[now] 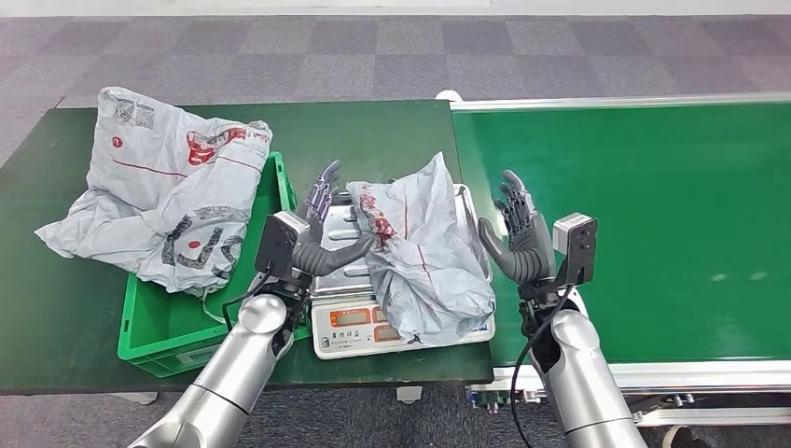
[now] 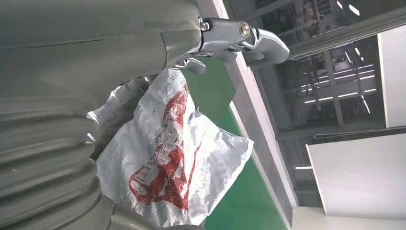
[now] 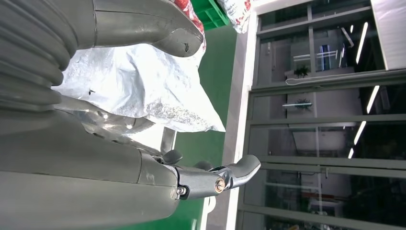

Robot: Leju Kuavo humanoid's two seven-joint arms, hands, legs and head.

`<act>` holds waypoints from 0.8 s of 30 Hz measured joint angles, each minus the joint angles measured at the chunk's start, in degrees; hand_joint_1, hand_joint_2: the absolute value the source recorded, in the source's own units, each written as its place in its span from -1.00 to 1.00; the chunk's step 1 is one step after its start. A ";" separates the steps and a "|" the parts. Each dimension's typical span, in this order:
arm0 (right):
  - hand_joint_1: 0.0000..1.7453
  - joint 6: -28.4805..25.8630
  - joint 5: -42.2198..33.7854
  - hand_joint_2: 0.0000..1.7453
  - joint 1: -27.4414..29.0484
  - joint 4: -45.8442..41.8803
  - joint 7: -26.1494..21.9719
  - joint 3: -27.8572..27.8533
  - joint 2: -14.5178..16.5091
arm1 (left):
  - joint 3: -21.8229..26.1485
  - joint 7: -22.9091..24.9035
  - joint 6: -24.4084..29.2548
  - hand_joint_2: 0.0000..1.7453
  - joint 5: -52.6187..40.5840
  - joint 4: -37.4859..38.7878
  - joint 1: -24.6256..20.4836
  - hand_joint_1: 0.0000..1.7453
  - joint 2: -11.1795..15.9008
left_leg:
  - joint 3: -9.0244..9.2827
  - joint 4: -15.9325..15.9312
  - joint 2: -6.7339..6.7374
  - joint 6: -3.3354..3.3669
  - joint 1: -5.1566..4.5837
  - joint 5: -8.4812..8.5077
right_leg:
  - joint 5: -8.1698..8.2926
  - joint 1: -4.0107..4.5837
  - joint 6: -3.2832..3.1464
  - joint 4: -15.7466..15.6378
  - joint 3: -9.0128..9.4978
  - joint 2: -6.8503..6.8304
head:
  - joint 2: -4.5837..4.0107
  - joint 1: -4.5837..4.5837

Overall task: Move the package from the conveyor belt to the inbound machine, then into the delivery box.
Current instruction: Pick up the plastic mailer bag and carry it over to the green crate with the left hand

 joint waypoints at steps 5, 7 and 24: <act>-1.00 0.71 -1.93 1.00 -0.46 0.83 -0.22 -1.27 0.16 | -4.03 0.31 -1.64 1.00 -14.02 4.75 -3.74 -1.00 0.76 | -0.02 0.00 -0.07 0.02 0.00 0.04 | 0.03 -0.01 0.02 0.00 0.00 -0.07 | 0.00 -0.01; -1.00 0.69 -2.61 1.00 -1.44 1.74 -0.41 -2.23 0.19 | -6.32 -0.11 -2.13 1.00 -20.62 8.60 -6.72 -1.00 0.81 | -0.02 0.01 -0.04 0.03 0.00 0.05 | 0.08 -0.03 0.03 0.00 0.00 -0.05 | 0.00 -0.01; -1.00 3.92 -7.35 1.00 -9.19 13.93 0.05 -4.83 3.72 | -27.76 -9.94 -13.34 1.00 -39.13 34.08 -22.56 -1.00 1.91 | 0.05 -0.03 -0.09 -0.02 0.02 0.13 | 0.13 0.04 0.00 0.03 0.10 -0.07 | 0.00 0.00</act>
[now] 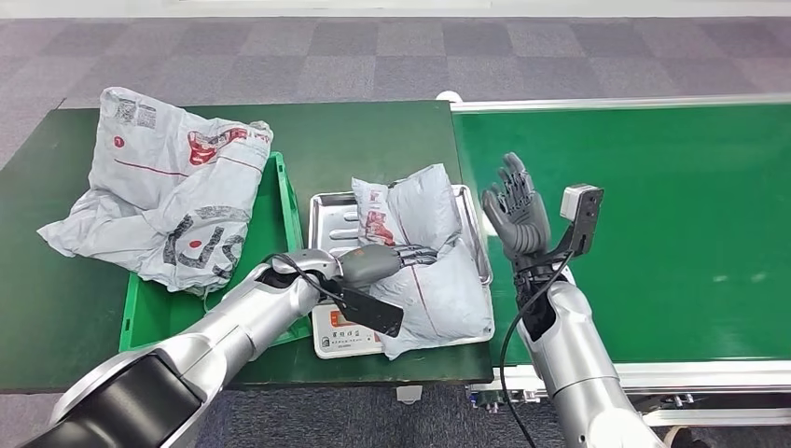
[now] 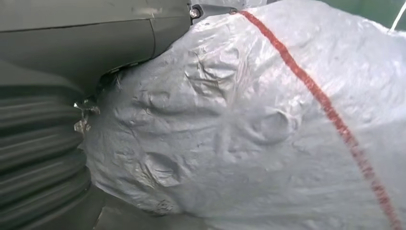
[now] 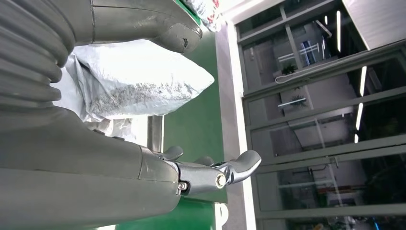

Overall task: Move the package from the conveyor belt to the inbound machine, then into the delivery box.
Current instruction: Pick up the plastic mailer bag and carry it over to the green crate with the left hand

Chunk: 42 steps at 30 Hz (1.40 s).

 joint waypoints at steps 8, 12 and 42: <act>-1.00 1.44 -1.35 1.00 0.01 0.22 0.66 0.00 0.10 | -2.33 -0.21 -0.36 1.00 -0.42 1.73 -1.16 1.00 0.49 | 0.10 0.00 0.00 -0.03 -0.01 0.05 | 0.04 -0.02 -0.01 -0.01 0.10 0.00 | 0.00 -0.01; -1.00 1.57 -1.78 1.00 0.08 0.21 0.71 -0.08 0.10 | -2.51 -0.37 1.99 1.00 -0.19 1.69 -1.52 1.00 0.60 | 0.14 0.00 0.00 -0.04 0.00 0.06 | 0.04 -0.01 -0.01 0.00 0.12 0.00 | 0.01 0.00; -1.00 0.62 -3.23 1.00 6.39 -4.39 1.05 -1.34 0.07 | -2.46 8.41 4.17 1.00 3.71 -29.10 1.89 1.00 12.10 | -0.04 -0.01 0.05 -0.06 -0.01 0.07 | 0.04 -0.02 -0.03 0.01 -0.12 0.07 | 0.00 0.00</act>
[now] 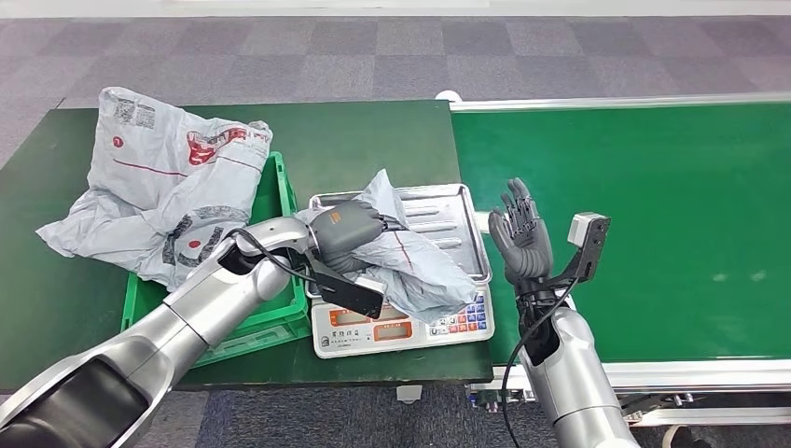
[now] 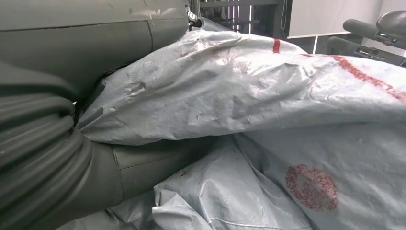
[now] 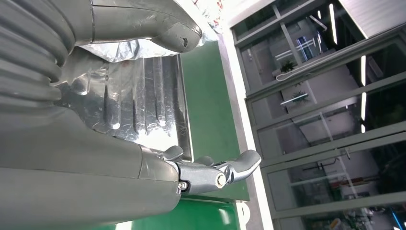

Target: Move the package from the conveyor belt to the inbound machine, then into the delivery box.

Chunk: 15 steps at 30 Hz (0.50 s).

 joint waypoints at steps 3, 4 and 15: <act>-1.00 -0.21 0.03 1.00 0.02 0.00 -0.17 -0.16 0.01 | 0.13 -0.07 0.70 1.00 -0.44 -0.17 -0.01 1.00 0.41 | 0.00 0.00 0.00 0.00 0.00 0.00 | 0.00 0.01 0.00 0.00 -0.02 0.00 | 0.00 -0.01; -1.00 -0.27 0.05 1.00 0.02 0.00 -0.27 -0.33 0.01 | 0.18 -0.28 0.90 1.00 -0.59 -0.26 -0.02 1.00 0.58 | 0.00 0.00 0.00 0.00 0.00 0.00 | 0.00 0.01 0.00 0.00 -0.02 0.00 | 0.00 -0.02; -1.00 -0.55 0.16 1.00 0.70 -0.26 -0.69 -2.23 0.01 | 1.27 2.79 15.09 1.00 -12.46 -0.48 -0.46 1.00 4.16 | -0.02 -0.01 0.19 -0.02 0.01 0.00 | 0.03 0.02 -0.05 0.02 -0.09 0.15 | 0.01 0.01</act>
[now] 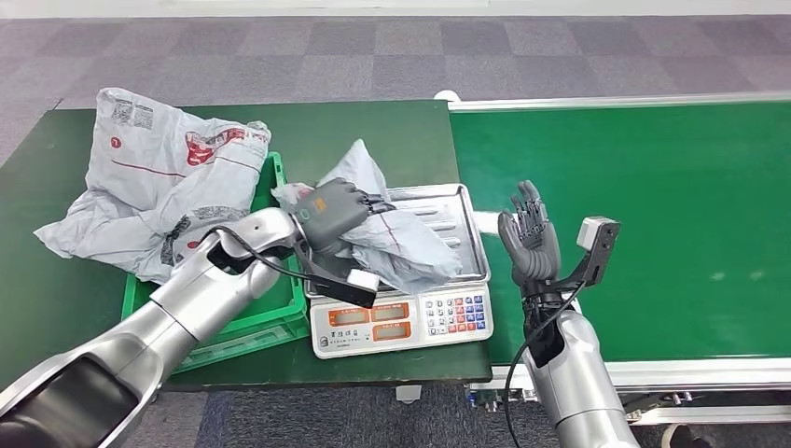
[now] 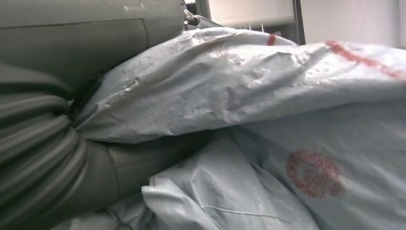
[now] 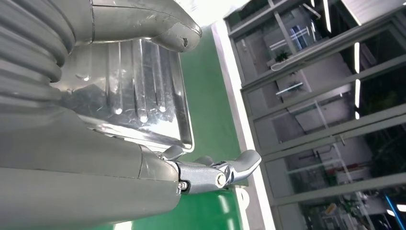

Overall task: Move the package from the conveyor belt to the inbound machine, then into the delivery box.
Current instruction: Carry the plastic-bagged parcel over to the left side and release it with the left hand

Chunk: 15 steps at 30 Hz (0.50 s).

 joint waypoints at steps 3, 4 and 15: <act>-1.00 -0.43 -0.42 1.00 0.24 0.00 -0.46 -0.07 -0.03 | 2.98 -1.60 4.39 1.00 -2.51 1.08 -0.34 1.00 3.08 | 0.00 -0.01 0.15 -0.05 0.02 0.03 | 0.04 0.02 -0.07 0.04 -0.13 0.13 | -0.01 -0.02; -1.00 -0.65 -0.53 1.00 0.28 0.00 -0.49 -0.09 -0.04 | 4.23 -1.88 5.42 1.00 -2.99 1.62 -0.60 1.00 3.90 | -0.02 -0.01 0.14 -0.08 0.04 0.05 | 0.05 0.04 -0.08 0.05 -0.16 0.13 | -0.01 -0.02; -1.00 -1.43 -0.88 1.00 0.32 0.00 -0.47 -0.10 -0.04 | 14.01 -1.12 8.97 1.00 -3.64 3.68 -4.04 1.00 8.31 | -0.11 -0.01 0.03 -0.16 0.09 0.11 | 0.05 0.06 -0.09 0.09 -0.17 0.04 | -0.01 0.00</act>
